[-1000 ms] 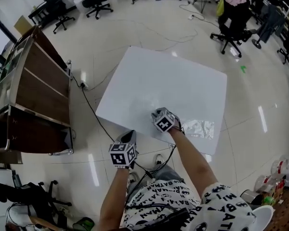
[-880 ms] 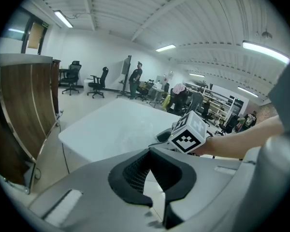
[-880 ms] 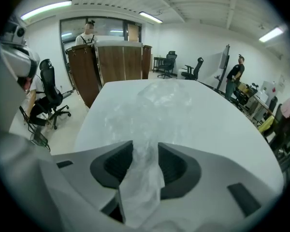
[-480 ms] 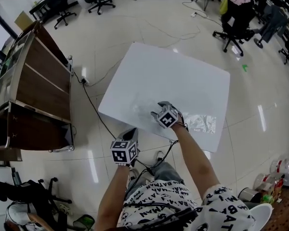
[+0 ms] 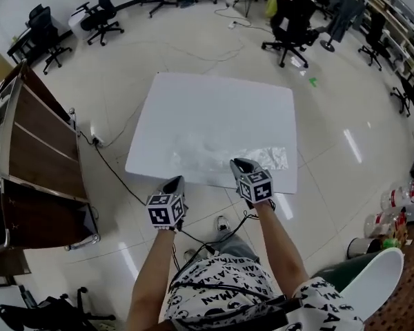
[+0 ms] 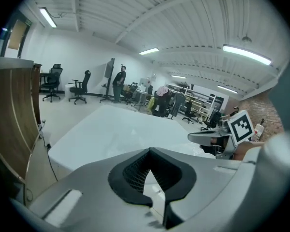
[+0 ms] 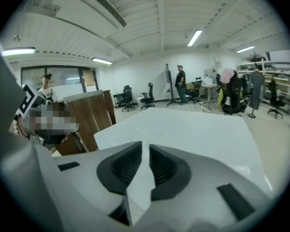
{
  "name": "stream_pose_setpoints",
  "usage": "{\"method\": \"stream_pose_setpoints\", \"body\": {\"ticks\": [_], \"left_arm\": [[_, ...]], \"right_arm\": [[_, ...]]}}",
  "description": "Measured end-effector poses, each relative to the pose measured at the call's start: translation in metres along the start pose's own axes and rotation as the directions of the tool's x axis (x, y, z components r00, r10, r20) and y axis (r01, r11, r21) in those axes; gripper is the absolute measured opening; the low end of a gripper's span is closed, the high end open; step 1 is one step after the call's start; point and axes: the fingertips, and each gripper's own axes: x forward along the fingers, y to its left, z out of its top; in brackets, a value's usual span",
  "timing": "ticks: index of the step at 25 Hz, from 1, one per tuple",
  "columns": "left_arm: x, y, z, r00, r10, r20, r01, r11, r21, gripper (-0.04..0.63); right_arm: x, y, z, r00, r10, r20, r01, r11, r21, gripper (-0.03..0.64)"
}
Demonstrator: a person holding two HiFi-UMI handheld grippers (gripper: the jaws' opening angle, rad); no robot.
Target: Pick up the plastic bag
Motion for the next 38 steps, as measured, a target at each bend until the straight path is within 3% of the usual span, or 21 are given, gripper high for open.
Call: {"method": "stream_pose_setpoints", "body": {"ticks": [3, 8, 13, 22, 38], "left_arm": [[0.0, -0.013, 0.003, 0.998, -0.056, 0.003, 0.056, 0.997, 0.045, -0.002], [-0.011, -0.046, 0.002, 0.988, -0.154, 0.0, 0.152, 0.981, 0.123, -0.002], [-0.032, -0.066, -0.003, 0.977, -0.214, -0.004, 0.212, 0.964, 0.157, -0.002], [-0.063, -0.083, -0.016, 0.97, -0.243, -0.016, 0.242, 0.957, 0.16, -0.002], [-0.073, -0.109, -0.02, 0.985, -0.168, 0.048, 0.161, 0.978, 0.13, -0.002]], "right_arm": [[-0.052, -0.006, -0.012, 0.993, -0.107, 0.052, 0.103, 0.992, 0.071, 0.011], [-0.126, 0.004, -0.031, 0.957, -0.282, 0.069, 0.269, 0.951, 0.154, 0.011], [-0.17, 0.022, -0.049, 0.924, -0.378, 0.057, 0.356, 0.905, 0.234, 0.009], [-0.209, 0.05, -0.058, 0.914, -0.401, 0.066, 0.373, 0.892, 0.254, 0.009], [-0.217, 0.034, -0.047, 0.945, -0.313, 0.092, 0.299, 0.944, 0.14, 0.011]]}}
